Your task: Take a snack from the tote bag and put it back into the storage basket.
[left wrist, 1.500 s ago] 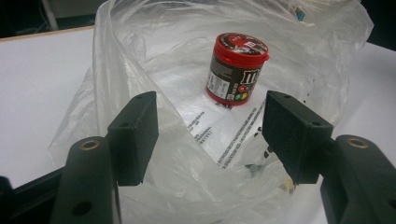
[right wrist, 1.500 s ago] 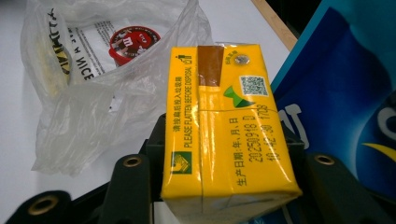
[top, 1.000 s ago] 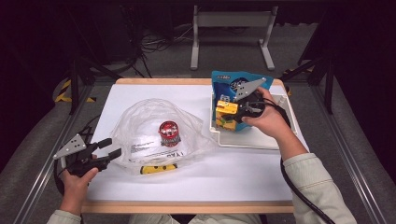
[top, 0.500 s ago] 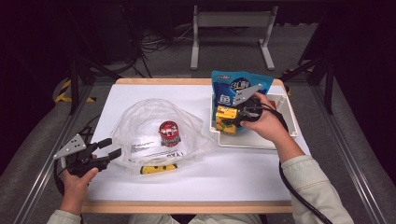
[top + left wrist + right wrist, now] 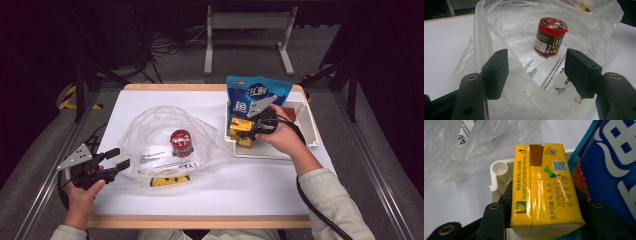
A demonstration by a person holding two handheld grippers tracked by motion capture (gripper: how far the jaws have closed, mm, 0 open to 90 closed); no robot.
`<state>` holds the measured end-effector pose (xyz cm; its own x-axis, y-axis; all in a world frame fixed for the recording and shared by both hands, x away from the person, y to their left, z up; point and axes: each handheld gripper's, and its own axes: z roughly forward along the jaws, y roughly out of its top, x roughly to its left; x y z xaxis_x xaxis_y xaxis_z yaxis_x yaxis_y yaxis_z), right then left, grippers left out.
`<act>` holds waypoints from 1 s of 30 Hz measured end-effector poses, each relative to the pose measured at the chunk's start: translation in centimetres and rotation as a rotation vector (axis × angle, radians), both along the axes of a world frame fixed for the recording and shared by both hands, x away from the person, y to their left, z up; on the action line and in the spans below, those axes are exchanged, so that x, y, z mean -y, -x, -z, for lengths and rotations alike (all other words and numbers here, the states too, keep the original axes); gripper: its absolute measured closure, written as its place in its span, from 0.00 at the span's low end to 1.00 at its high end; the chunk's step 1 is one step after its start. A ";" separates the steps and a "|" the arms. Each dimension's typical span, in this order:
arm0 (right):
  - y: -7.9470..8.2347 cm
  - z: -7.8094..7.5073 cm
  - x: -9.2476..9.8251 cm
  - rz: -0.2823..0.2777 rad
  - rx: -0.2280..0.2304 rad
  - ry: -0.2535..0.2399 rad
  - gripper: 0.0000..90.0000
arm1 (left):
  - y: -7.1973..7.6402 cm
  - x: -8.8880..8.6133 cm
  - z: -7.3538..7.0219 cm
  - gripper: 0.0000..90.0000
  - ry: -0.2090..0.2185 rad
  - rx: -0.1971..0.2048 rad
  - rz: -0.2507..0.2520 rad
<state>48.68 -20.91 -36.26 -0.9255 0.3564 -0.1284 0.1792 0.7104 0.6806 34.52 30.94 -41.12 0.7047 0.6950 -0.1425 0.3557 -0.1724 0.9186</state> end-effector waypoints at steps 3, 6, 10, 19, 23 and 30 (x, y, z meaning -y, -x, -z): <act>0.0 0.3 -0.1 -0.003 -0.001 -0.001 0.60 | 0.0 0.0 0.0 0.41 0.000 0.000 0.000; 0.0 0.6 -0.1 0.002 -0.010 -0.009 0.60 | 0.0 0.0 0.0 0.41 -0.002 0.001 0.002; 0.0 0.8 -0.1 0.004 -0.006 -0.010 0.60 | 0.0 0.0 0.0 0.41 -0.003 0.001 0.001; -0.1 1.0 0.2 0.008 -0.006 -0.025 0.60 | 0.0 0.0 0.0 0.41 0.000 0.000 0.000; -0.1 1.1 0.4 0.011 -0.011 -0.029 0.60 | 0.0 0.0 0.0 0.41 -0.002 0.001 0.001; 0.0 1.2 0.7 0.014 -0.014 -0.033 0.57 | 0.0 0.0 0.0 0.41 -0.004 0.001 0.003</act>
